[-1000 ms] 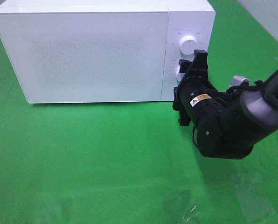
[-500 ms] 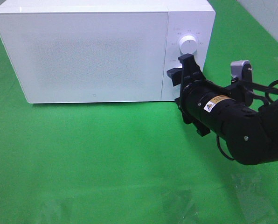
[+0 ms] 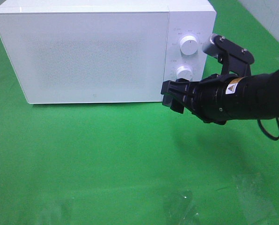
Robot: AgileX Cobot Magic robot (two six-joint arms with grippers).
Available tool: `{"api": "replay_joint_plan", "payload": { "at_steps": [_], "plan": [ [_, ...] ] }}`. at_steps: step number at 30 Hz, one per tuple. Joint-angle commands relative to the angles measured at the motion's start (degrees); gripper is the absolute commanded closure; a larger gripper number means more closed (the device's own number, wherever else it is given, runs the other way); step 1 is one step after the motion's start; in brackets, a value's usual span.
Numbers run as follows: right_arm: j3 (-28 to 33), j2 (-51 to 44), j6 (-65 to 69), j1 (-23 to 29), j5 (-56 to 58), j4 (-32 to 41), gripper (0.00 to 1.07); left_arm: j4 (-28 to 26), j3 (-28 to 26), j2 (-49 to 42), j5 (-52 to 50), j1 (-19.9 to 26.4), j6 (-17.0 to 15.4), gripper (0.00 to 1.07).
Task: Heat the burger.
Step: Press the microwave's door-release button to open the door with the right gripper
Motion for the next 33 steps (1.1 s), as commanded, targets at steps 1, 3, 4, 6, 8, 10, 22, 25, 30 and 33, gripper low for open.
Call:
{"api": "replay_joint_plan", "payload": {
  "at_steps": [1,3,4,6,8,10,22,25,30,33],
  "plan": [
    [-2.41,-2.12,-5.5,-1.09,9.85,-5.21,0.41,0.0,0.23,-1.03,-0.4,0.06,-0.23,0.06],
    [-4.13,-3.44,-6.88,-1.2,17.3,-8.42,0.41,0.0,0.23,-1.03,-0.4,0.06,-0.23,0.06],
    [-4.98,-4.13,-7.05,-1.2,20.11,-10.03,0.41,0.0,0.23,-1.03,-0.4,0.06,-0.23,0.06],
    [-6.25,-5.84,-7.1,-1.2,26.07,-12.61,0.41,0.0,0.23,-1.03,-0.4,0.06,-0.23,0.06],
    [-7.28,-7.73,-7.22,-1.2,31.97,-14.78,0.41,0.0,0.23,-1.03,-0.4,0.06,-0.23,0.06],
    [-7.51,-9.8,-7.22,-1.2,36.21,-16.33,0.41,0.0,0.23,-1.03,-0.4,0.06,-0.23,0.06],
    [-7.51,-26.13,-7.85,-1.2,58.04,-17.25,0.41,0.0,0.23,-1.03,-0.4,0.06,-0.23,0.06],
    [-7.51,-28.99,-7.85,-1.2,59.82,-17.25,0.41,0.0,0.23,-1.03,-0.4,0.06,-0.23,0.06],
    [-7.45,-37.76,-7.85,-1.2,64.92,-17.25,0.41,0.0,0.23,-1.03,-0.4,0.06,-0.23,0.06],
    [-7.45,-43.03,-8.08,-1.2,67.04,-17.25,0.41,0.0,0.23,-1.03,-0.4,0.06,-0.23,0.06]
  ]
}}
